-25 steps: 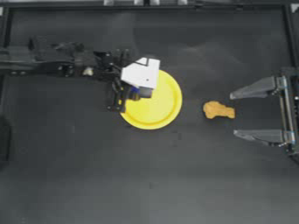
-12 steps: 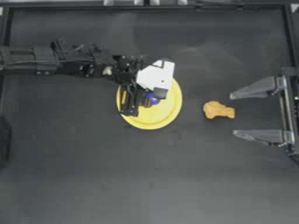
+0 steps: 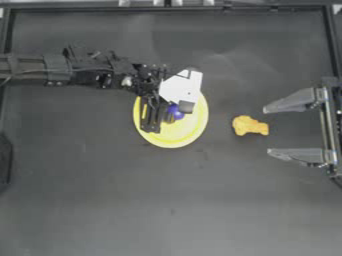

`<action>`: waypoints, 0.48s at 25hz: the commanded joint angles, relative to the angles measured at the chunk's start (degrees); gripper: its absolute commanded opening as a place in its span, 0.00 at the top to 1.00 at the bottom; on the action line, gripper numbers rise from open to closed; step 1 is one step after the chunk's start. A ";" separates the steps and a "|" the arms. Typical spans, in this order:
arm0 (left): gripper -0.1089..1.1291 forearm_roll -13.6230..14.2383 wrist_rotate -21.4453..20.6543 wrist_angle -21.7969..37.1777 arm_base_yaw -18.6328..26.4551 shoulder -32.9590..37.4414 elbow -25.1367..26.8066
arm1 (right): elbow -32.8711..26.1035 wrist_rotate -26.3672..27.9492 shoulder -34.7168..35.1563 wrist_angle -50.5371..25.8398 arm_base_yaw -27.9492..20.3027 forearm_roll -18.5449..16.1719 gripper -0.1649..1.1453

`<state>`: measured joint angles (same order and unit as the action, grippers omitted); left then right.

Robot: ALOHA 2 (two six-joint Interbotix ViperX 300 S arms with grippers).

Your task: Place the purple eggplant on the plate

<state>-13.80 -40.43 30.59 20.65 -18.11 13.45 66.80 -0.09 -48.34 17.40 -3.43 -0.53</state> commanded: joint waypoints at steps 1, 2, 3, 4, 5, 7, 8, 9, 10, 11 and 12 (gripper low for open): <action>0.08 -0.18 -2.90 0.00 0.18 1.49 -1.58 | -0.70 0.00 0.18 0.53 0.00 0.18 0.12; 0.07 -0.18 -2.72 0.09 0.18 1.58 -1.58 | -0.62 0.00 0.18 0.53 -0.09 0.18 0.12; 0.07 -0.18 -2.72 0.09 0.26 1.58 -1.58 | -0.62 0.00 0.18 0.53 0.00 0.18 0.12; 0.08 -0.35 -2.72 0.18 0.26 1.76 -1.58 | -0.62 0.00 0.18 0.53 0.00 0.18 0.12; 0.09 -0.18 -2.72 0.18 0.26 1.93 -1.58 | -0.62 0.00 0.18 0.53 0.00 0.18 0.12; 0.10 -0.18 -2.72 0.62 0.26 2.64 -1.58 | -0.62 0.00 0.18 0.53 -0.09 0.18 0.12; 0.10 -0.09 -2.72 0.88 0.26 3.16 -1.58 | -0.62 0.00 0.18 0.53 0.00 0.18 0.12; 0.10 -0.18 -2.64 1.05 0.26 3.78 -1.58 | -0.62 0.00 0.18 0.53 0.00 0.09 0.12; 0.10 -0.09 -2.64 1.23 0.35 4.57 -1.58 | -0.62 0.00 0.18 0.53 0.00 0.09 0.12; 0.10 0.00 -2.72 1.41 0.53 5.27 -1.58 | -0.62 0.00 0.18 0.53 0.00 0.18 0.12; 0.11 0.00 -2.72 1.49 0.62 6.15 -1.58 | -0.62 0.00 0.18 0.53 0.00 0.18 0.12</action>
<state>-13.80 -40.43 31.99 21.01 -18.11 13.45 66.80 -0.09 -48.43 17.49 -3.52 -0.53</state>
